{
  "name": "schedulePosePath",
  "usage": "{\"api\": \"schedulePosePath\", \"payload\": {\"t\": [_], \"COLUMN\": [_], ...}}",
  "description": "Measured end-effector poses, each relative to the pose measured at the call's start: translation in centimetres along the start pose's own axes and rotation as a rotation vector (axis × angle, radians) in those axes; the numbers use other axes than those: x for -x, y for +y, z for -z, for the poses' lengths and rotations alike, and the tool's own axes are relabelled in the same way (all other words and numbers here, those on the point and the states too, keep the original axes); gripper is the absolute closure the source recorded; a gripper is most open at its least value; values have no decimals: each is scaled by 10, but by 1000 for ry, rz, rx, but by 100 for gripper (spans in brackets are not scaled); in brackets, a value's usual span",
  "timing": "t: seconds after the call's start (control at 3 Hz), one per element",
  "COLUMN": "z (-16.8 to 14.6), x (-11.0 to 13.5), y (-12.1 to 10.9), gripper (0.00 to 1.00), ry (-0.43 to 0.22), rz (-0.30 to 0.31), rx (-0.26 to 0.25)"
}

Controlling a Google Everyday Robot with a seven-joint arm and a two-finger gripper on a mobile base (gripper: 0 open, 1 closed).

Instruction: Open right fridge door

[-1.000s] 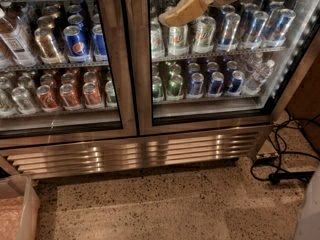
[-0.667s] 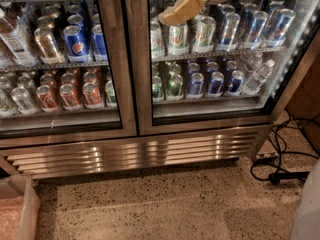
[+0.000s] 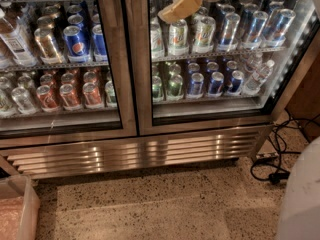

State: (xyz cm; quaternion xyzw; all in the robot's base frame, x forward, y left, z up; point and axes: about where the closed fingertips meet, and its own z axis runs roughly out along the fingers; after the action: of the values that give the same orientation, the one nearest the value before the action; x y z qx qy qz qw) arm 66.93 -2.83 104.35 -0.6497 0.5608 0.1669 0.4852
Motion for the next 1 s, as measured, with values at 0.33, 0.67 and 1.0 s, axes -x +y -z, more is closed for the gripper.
{"api": "schedulePosePath", "payload": {"t": [0.33, 0.67, 1.0], "z": [-6, -14, -14], "x": [-6, -4, -4], "y": [-11, -12, -12], "gripper": [42, 24, 2], "ry": [16, 11, 11], "rz": [-17, -13, -12], "rx": [-11, 7, 8]}}
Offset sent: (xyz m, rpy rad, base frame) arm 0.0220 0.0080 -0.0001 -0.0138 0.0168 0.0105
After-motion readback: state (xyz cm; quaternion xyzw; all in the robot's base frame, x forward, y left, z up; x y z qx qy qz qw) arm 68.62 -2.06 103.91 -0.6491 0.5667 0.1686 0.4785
